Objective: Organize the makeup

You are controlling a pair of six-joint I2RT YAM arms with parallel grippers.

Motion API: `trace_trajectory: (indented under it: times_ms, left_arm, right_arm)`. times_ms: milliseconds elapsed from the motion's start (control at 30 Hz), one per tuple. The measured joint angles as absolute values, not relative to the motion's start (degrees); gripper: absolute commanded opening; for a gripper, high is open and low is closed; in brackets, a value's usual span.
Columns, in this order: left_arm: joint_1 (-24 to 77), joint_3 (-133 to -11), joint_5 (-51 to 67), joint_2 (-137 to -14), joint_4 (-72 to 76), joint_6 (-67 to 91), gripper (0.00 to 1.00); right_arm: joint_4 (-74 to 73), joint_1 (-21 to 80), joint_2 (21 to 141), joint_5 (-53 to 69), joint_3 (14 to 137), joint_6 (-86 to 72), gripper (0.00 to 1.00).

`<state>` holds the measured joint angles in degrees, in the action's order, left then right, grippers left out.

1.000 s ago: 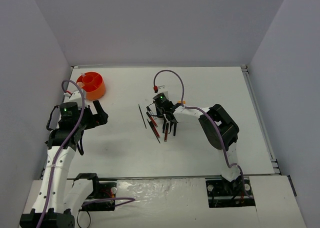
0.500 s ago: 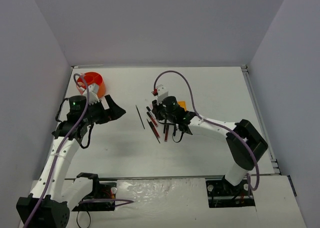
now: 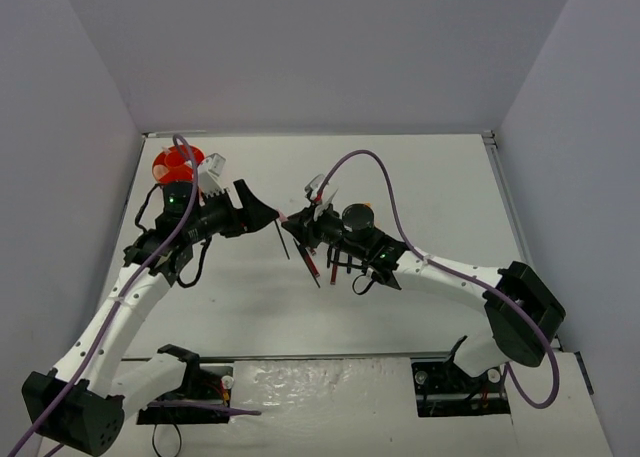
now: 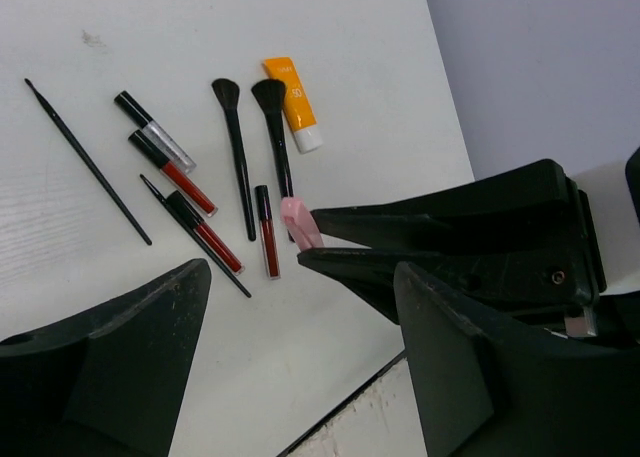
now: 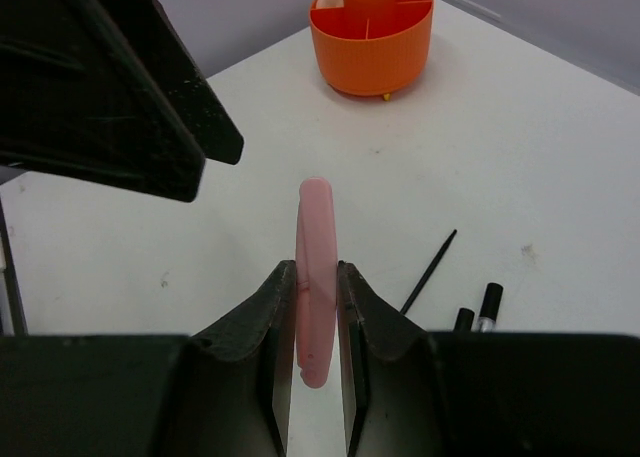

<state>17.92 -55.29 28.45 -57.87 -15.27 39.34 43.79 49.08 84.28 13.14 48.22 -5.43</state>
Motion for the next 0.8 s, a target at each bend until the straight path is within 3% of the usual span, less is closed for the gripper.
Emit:
trace_trajectory:
  times_ms: [467, 733, 800]
  left_arm:
    - [20.10, -54.90, 27.42, -61.32, -8.43, 44.17, 0.41]
    - [22.24, -54.00, 27.00, -61.39, -7.16, 45.07, 0.19]
    - [22.66, -53.49, 26.79, -61.43, -6.99, 45.20, 0.07]
  right_arm:
    - [47.65, 49.12, 82.21, 17.02, 47.29, -7.47, 0.00]
    - [48.62, 49.12, 82.21, 17.03, 46.80, -7.79, 0.00]
    - [48.76, 49.12, 82.21, 17.03, 46.64, -7.94, 0.02]
